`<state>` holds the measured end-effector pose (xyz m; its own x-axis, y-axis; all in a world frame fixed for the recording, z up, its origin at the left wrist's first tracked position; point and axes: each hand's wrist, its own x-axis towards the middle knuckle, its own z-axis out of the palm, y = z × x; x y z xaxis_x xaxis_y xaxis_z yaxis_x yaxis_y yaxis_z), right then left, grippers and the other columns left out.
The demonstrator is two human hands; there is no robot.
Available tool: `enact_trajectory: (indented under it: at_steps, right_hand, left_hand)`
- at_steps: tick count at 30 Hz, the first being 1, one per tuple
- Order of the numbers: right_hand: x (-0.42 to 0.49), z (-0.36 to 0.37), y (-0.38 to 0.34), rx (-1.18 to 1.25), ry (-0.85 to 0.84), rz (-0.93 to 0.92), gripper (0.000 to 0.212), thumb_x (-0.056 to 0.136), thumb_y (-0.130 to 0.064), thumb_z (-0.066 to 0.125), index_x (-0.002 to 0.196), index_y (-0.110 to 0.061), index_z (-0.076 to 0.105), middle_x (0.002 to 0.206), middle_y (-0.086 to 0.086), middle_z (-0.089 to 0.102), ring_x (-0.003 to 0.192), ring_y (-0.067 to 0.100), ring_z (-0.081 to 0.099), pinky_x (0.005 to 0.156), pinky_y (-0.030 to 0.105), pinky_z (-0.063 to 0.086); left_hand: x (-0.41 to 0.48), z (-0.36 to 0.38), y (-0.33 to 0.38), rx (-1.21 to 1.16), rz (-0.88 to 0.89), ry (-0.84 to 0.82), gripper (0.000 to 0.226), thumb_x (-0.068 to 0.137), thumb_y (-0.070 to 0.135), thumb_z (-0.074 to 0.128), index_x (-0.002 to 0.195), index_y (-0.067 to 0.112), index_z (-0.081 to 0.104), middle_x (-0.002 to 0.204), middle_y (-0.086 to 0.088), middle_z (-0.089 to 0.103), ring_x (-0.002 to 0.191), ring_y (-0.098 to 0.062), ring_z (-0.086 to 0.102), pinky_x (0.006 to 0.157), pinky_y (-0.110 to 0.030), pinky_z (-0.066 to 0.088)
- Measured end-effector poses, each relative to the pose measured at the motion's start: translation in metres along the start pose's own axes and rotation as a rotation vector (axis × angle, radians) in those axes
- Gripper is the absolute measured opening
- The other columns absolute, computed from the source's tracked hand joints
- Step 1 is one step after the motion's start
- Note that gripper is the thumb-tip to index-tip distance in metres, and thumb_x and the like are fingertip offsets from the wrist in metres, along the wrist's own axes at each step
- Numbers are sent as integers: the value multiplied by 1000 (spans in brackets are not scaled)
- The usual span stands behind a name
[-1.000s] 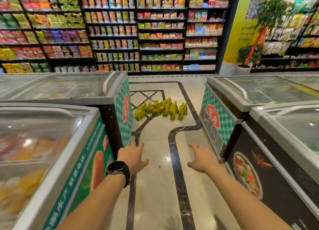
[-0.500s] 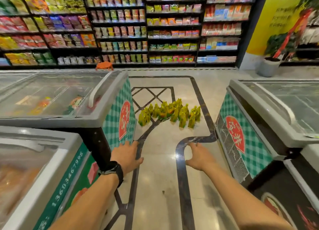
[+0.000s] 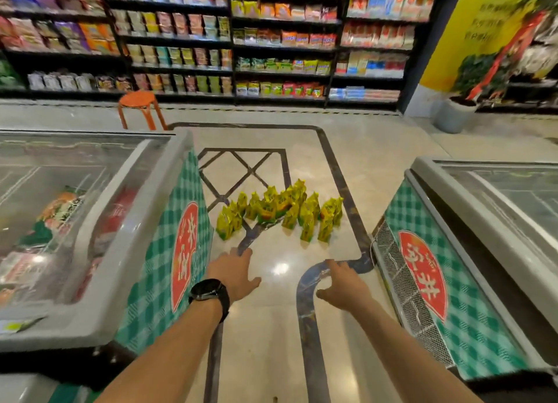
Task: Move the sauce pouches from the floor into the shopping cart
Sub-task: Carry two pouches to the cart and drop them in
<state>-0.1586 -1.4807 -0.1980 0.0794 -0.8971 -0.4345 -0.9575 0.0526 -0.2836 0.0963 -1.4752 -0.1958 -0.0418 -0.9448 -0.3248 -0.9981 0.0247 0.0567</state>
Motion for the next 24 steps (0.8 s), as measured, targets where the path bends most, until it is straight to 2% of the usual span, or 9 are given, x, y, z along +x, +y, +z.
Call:
enact_trajectory:
  at_steps: [6,9,13,19,24]
  right_hand:
    - [127,-37,-10,56,-2,37,79,81,-39,66,148,-21,28,139,11,42,127,33,45,96,46,48]
    - [204,-53,-8,66,-18,56,81,80,-40,65,149,-21,26,139,12,41,127,33,44,95,46,48]
    - [296,-76,-9,99,-64,79,82,81,-43,66,149,-20,26,145,12,38,130,32,45,96,44,48]
    - [411,-98,-14,196,-138,135,86,79,-43,68,150,-20,25,146,13,38,128,34,47,100,45,46]
    - [512,-89,-18,272,-190,227,86,80,-42,69,149,-18,23,147,12,37,130,31,46,101,41,44]
  left_hand:
    - [135,-27,-14,82,25,-32,75,93,64,47,152,25,25,139,-10,50,122,-32,55,91,-41,52]
    - [208,-37,-20,97,36,-35,73,92,64,47,152,26,28,141,-8,50,123,-31,54,91,-41,51]
    - [294,-52,-24,89,15,-81,75,92,65,45,153,26,25,140,-8,51,126,-30,52,88,-41,49]
    - [411,-68,-36,49,-17,-145,69,92,65,46,148,26,34,135,-7,53,120,-29,56,89,-41,52]
    - [529,-47,-60,25,-12,-195,77,92,69,43,152,24,26,137,-9,53,120,-31,56,86,-41,52]
